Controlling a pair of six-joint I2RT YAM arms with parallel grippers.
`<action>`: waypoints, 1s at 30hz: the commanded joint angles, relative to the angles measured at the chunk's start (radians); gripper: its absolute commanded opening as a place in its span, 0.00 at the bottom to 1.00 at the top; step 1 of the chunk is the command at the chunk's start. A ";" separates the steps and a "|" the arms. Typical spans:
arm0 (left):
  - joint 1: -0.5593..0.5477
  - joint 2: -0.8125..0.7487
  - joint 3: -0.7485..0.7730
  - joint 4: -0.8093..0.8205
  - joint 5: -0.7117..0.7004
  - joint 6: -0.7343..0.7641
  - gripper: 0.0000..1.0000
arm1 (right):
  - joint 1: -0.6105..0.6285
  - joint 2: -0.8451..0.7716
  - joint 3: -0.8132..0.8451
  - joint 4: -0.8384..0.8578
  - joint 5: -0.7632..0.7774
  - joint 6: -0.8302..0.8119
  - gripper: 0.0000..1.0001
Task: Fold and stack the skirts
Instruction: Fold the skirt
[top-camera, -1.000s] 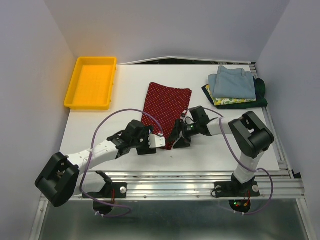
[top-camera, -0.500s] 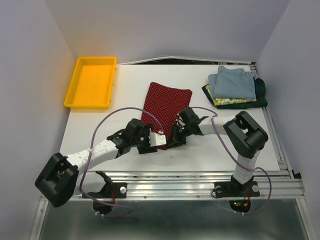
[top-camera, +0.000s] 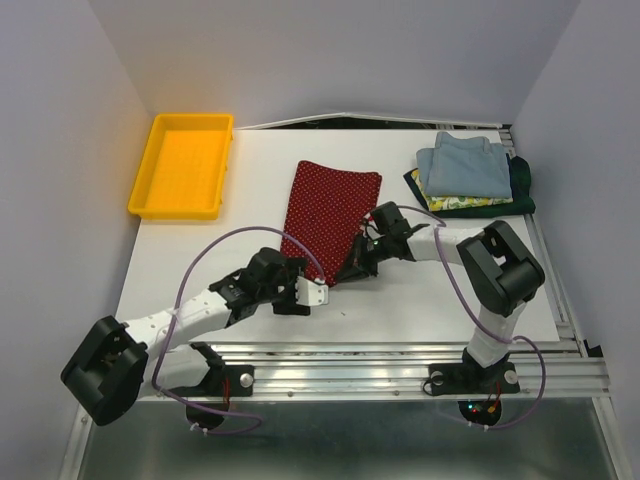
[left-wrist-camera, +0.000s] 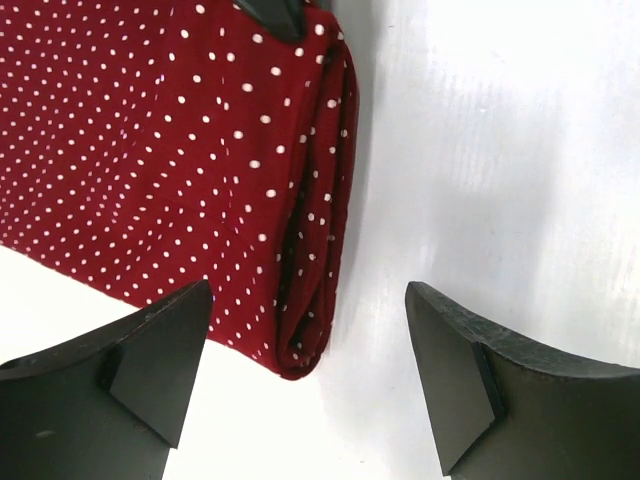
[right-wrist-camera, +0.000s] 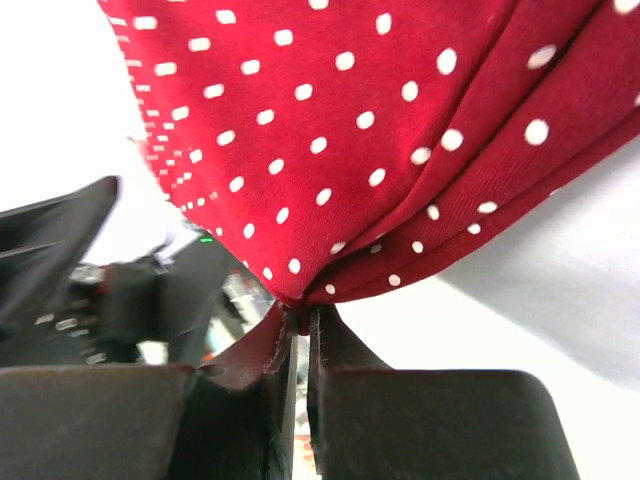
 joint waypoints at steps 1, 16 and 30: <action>-0.029 0.027 -0.026 0.144 -0.051 0.008 0.89 | -0.025 -0.052 0.001 0.110 -0.125 0.114 0.01; -0.097 0.200 -0.038 0.368 -0.179 -0.093 0.82 | -0.064 -0.045 -0.088 0.370 -0.213 0.399 0.01; -0.095 0.263 0.028 0.296 -0.279 -0.190 0.37 | -0.092 -0.064 -0.159 0.465 -0.242 0.434 0.01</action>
